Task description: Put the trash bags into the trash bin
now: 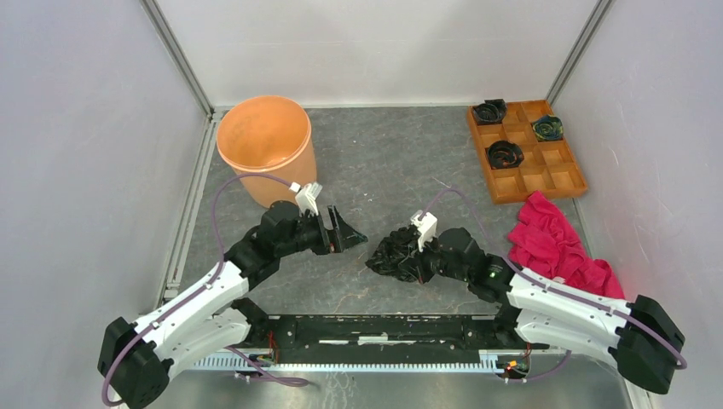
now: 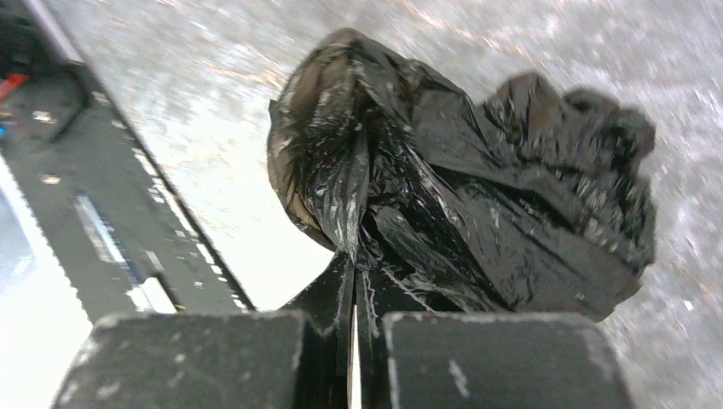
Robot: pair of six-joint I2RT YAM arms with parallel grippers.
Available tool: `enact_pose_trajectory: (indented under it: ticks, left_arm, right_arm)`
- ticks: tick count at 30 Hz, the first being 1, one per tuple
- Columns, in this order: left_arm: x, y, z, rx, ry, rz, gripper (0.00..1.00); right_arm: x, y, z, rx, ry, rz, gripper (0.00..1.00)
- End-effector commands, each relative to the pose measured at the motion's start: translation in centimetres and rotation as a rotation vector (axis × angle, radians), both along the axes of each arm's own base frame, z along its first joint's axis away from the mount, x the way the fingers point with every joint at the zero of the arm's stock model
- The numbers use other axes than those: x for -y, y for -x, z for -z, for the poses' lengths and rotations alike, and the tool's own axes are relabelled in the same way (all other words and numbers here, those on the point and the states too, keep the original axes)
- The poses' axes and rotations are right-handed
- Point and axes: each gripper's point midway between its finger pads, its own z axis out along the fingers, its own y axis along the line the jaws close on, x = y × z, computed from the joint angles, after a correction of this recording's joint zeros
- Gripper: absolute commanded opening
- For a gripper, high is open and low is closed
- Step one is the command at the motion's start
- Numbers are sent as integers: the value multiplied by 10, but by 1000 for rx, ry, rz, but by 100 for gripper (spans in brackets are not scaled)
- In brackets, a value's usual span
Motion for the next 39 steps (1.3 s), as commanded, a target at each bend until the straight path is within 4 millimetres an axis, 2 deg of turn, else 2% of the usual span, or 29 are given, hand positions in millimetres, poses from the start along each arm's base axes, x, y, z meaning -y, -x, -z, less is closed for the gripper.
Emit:
enact_pose_trajectory:
  ticks: [1,5,9,13,19,22,27,30,34,37,39]
  left_arm:
    - [2,4,9,4,16,21,95]
    - [1,11,-10,64,97,29,96]
    - [-5,21,-50,210,192,50,100]
    - [-3,35,-70,278,245,124,100]
    - [14,53,-66,236,280,256,100]
    - [19,50,-56,206,243,239,98]
    - [1,21,-14,115,8,68,74]
    - [5,24,-18,123,41,89,71]
    - [22,35,-35,122,195,167,69]
    - [28,36,-37,102,229,187,59]
    - [30,32,-38,108,218,183,46]
  right_arm:
    - [-30,8,-58,85,-229,-120,0]
    - [-38,8,-96,114,-337,-123,0]
    - [-46,12,-127,112,-414,-152,0]
    - [-46,8,-145,115,-451,-116,0]
    - [-46,4,-161,81,-519,-54,0]
    - [-46,4,-163,61,-542,-36,0]
    - [-35,4,-168,68,-590,11,0]
    - [-29,3,-166,66,-605,46,0]
    - [-26,3,-165,64,-614,62,0]
    - [-26,0,-167,63,-610,73,0]
    - [-26,-2,-171,61,-583,82,1]
